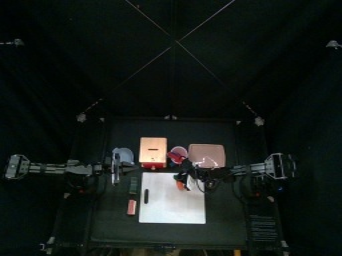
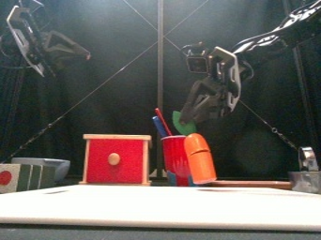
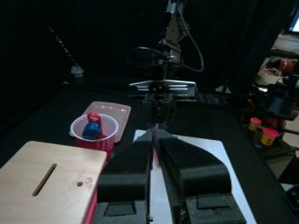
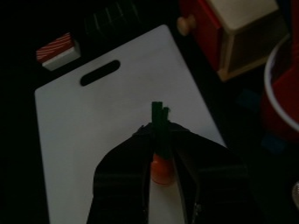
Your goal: Stand carrot upright
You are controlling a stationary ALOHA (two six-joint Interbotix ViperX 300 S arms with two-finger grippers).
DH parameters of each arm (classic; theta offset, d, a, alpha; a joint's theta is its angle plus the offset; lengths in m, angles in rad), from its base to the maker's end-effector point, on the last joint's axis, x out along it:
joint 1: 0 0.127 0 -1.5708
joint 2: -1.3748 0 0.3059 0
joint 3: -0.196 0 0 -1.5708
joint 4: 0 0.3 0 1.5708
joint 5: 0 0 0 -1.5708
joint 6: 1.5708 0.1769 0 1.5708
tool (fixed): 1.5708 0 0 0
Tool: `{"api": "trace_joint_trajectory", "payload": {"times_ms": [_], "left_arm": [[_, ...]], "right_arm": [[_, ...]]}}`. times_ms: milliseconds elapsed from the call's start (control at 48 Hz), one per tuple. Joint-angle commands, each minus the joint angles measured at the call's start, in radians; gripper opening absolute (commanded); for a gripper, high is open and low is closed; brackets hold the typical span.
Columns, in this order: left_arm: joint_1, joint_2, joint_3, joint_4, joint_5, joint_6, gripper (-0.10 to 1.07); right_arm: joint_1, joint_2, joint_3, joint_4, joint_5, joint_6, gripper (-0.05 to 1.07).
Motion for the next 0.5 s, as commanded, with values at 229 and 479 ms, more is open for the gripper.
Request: {"api": "trace_joint_trajectory", "payload": {"times_ms": [229, 479], "left_arm": [[0.003, 0.002, 0.000, 0.000, -0.009, 0.000, 0.51], [0.005, 0.002, 0.009, 0.002, -0.009, 0.002, 0.51]], "right_arm": [[-0.025, 0.075, -0.117, -0.101, -0.034, -0.002, 0.58], [-0.041, 0.110, -0.146, -0.126, -0.034, -0.003, 0.58]]}}
